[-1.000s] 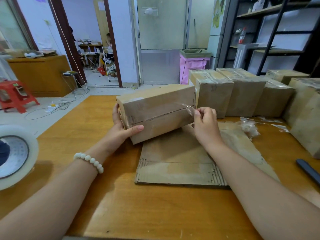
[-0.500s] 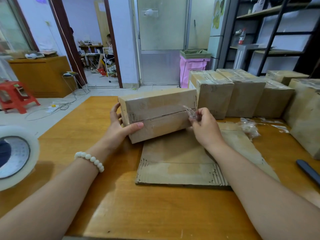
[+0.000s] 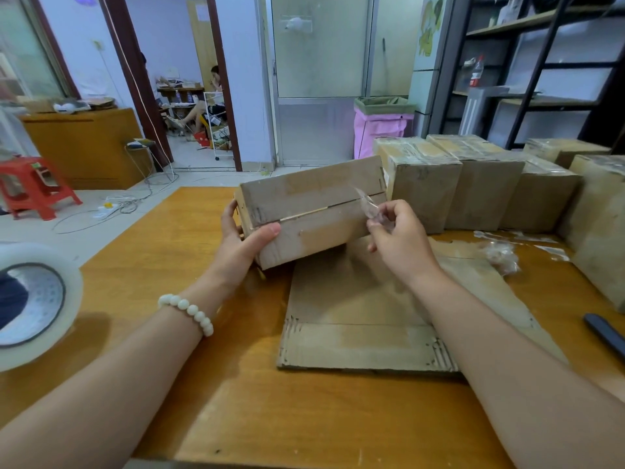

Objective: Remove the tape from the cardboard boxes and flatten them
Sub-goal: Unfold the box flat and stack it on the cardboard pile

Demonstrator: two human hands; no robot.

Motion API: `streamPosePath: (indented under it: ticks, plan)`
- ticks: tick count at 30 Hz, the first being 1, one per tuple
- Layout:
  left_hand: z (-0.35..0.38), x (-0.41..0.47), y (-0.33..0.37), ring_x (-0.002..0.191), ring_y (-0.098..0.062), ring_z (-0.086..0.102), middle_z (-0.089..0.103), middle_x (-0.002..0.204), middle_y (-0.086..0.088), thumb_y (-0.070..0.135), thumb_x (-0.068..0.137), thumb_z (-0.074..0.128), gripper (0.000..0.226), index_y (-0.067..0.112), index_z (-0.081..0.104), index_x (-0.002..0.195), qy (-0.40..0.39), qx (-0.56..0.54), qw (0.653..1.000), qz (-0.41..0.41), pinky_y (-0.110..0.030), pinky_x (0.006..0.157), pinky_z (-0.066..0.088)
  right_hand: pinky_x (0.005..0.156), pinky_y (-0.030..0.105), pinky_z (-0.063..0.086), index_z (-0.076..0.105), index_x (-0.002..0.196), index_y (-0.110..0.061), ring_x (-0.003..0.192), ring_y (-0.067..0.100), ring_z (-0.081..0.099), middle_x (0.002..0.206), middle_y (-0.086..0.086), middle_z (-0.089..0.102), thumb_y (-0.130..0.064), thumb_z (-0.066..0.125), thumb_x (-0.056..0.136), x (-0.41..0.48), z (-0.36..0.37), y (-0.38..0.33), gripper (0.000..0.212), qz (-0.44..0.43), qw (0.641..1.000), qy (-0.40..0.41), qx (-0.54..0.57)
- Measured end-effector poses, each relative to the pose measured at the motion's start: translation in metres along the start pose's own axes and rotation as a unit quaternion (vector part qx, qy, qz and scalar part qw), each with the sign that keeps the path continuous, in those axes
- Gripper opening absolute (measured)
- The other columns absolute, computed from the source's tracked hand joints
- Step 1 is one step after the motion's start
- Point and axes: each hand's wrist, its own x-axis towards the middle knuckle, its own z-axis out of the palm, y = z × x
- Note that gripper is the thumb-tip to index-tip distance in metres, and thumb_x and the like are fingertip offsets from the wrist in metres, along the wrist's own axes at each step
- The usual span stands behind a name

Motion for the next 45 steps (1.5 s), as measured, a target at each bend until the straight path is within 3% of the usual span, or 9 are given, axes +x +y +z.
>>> streamPosePath:
  ticks: [5, 10, 13, 17, 22, 27, 34, 40, 45]
  plan:
    - [0.003, 0.002, 0.001, 0.1, -0.012, 0.057, 0.049, 0.117, 0.005, 0.035, 0.063, 0.077, 0.112, 0.033, 0.009, 0.151, 0.01, -0.019, 1.0, -0.016, -0.024, 0.069, 0.049, 0.072, -0.001, 0.037, 0.042, 0.128, -0.011, 0.086, 0.001, 0.05, 0.121, 0.0, 0.033, -0.002, 0.057, 0.09, 0.0, -0.015, 0.002, 0.042, -0.009, 0.991, 0.133, -0.015]
    - [-0.003, 0.0, 0.003, 0.104, -0.016, 0.059, 0.053, 0.119, 0.004, 0.056, 0.046, 0.072, 0.122, 0.034, 0.012, 0.151, 0.016, -0.033, 0.999, -0.032, -0.031, 0.071, 0.049, 0.096, 0.037, 0.049, 0.054, 0.124, -0.011, 0.112, 0.016, 0.055, 0.121, 0.002, 0.057, -0.017, 0.061, 0.092, 0.004, -0.014, 0.011, 0.034, 0.204, 0.967, 0.014, 0.151]
    - [-0.002, -0.002, 0.002, 0.105, -0.015, 0.059, 0.051, 0.124, 0.004, 0.058, 0.043, 0.071, 0.126, 0.035, 0.01, 0.151, 0.004, -0.021, 0.999, -0.03, -0.029, 0.072, 0.05, 0.089, 0.037, 0.05, 0.061, 0.099, -0.013, 0.107, 0.015, 0.06, 0.103, 0.001, 0.066, -0.009, 0.056, 0.094, 0.003, -0.007, 0.004, 0.008, 0.231, 0.917, -0.043, 0.324]
    - [-0.003, 0.0, 0.001, 0.108, -0.017, 0.058, 0.05, 0.129, 0.0, 0.058, 0.043, 0.071, 0.127, 0.035, 0.01, 0.152, 0.001, -0.021, 0.999, -0.024, -0.03, 0.075, 0.05, 0.084, 0.034, 0.053, 0.061, 0.1, -0.01, 0.103, 0.016, 0.064, 0.104, 0.004, 0.068, -0.006, 0.056, 0.093, 0.006, -0.006, 0.006, 0.009, 0.247, 0.877, -0.025, 0.411]
    - [-0.001, -0.001, 0.001, 0.104, -0.014, 0.059, 0.05, 0.129, 0.0, 0.058, 0.043, 0.071, 0.128, 0.035, 0.009, 0.152, -0.005, -0.023, 1.0, -0.021, -0.028, 0.072, 0.05, 0.077, 0.031, 0.054, 0.061, 0.091, -0.012, 0.078, 0.01, 0.066, 0.09, 0.003, 0.068, -0.005, 0.055, 0.094, 0.002, -0.003, 0.006, 0.01, 0.257, 0.887, 0.013, 0.383]
    - [0.001, -0.002, 0.002, 0.11, -0.017, 0.057, 0.045, 0.139, -0.005, 0.057, 0.043, 0.073, 0.131, 0.036, 0.005, 0.153, -0.018, -0.012, 1.0, -0.021, -0.026, 0.074, 0.051, 0.076, 0.031, 0.056, 0.053, 0.111, -0.021, 0.087, 0.01, 0.066, 0.103, -0.002, 0.064, -0.016, 0.064, 0.09, -0.003, 0.005, 0.009, 0.024, 0.197, 0.937, 0.083, 0.277]
    - [0.0, -0.002, 0.001, 0.108, -0.017, 0.058, 0.045, 0.14, -0.006, 0.059, 0.043, 0.072, 0.13, 0.034, 0.007, 0.153, -0.016, -0.015, 0.999, -0.026, -0.03, 0.077, 0.05, 0.062, 0.025, 0.058, 0.051, 0.085, -0.027, 0.073, 0.0, 0.061, 0.11, 0.004, 0.052, -0.015, 0.064, 0.09, -0.006, 0.001, 0.007, 0.018, 0.054, 0.978, 0.168, 0.113]
    - [0.003, -0.004, 0.002, 0.107, -0.016, 0.057, 0.044, 0.141, -0.007, 0.058, 0.042, 0.072, 0.131, 0.035, 0.006, 0.153, -0.014, -0.016, 1.0, -0.022, -0.028, 0.075, 0.05, 0.084, 0.043, 0.053, 0.048, 0.071, -0.023, 0.091, 0.02, 0.055, 0.092, -0.011, 0.042, -0.022, 0.057, 0.094, -0.004, 0.0, 0.01, 0.025, 0.061, 0.989, 0.134, 0.016]
    - [0.006, -0.005, 0.001, 0.112, -0.018, 0.057, 0.044, 0.141, -0.008, 0.058, 0.044, 0.073, 0.129, 0.036, 0.007, 0.153, -0.005, -0.013, 1.0, -0.016, -0.027, 0.077, 0.051, 0.069, 0.013, 0.027, 0.052, 0.084, -0.009, 0.082, 0.013, 0.042, 0.101, 0.005, 0.043, -0.017, 0.05, 0.098, -0.006, 0.001, 0.009, 0.016, 0.005, 0.986, 0.143, -0.086]
